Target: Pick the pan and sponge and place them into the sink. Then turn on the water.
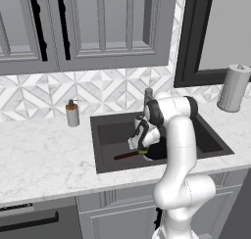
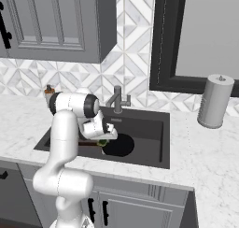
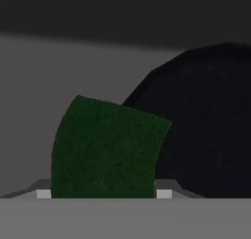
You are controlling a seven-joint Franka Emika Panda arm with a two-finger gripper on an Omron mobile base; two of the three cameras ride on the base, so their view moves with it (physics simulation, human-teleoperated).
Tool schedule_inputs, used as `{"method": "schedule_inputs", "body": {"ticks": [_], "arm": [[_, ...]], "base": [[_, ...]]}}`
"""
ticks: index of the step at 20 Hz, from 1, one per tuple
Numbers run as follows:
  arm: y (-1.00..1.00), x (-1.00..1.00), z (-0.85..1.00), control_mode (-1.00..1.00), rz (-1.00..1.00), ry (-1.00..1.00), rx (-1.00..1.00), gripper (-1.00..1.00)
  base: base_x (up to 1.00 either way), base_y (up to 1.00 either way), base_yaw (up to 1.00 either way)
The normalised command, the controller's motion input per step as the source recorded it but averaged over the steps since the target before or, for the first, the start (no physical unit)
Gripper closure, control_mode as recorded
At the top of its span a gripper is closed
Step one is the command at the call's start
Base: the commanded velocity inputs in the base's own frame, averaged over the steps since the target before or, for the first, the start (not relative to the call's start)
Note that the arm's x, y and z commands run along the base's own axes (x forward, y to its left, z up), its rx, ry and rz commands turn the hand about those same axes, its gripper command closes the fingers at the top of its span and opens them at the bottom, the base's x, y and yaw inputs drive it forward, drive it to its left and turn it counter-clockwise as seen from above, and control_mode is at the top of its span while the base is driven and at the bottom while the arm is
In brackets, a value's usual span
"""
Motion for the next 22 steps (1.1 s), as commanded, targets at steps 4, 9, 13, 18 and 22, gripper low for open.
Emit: {"method": "schedule_inputs", "body": {"ticks": [4, 9, 13, 18, 22], "arm": [[0.0, 0.0, 0.0, -1.0, 0.0, 0.0, 0.0, 1.0], [0.0, 0.0, 0.0, -1.0, 0.0, 0.0, 0.0, -1.0], [0.0, 0.0, 0.0, -1.0, 0.0, 0.0, 0.0, -1.0], [0.0, 0.0, 0.0, -1.0, 0.0, 0.0, 0.0, -1.0], [0.0, 0.0, 0.0, -1.0, 0.0, 0.0, 0.0, -1.0]], "base": [[0.0, 0.0, 0.0], [0.0, 0.0, 0.0], [0.0, 0.0, 0.0], [0.0, 0.0, 0.0], [0.0, 0.0, 0.0]]}}
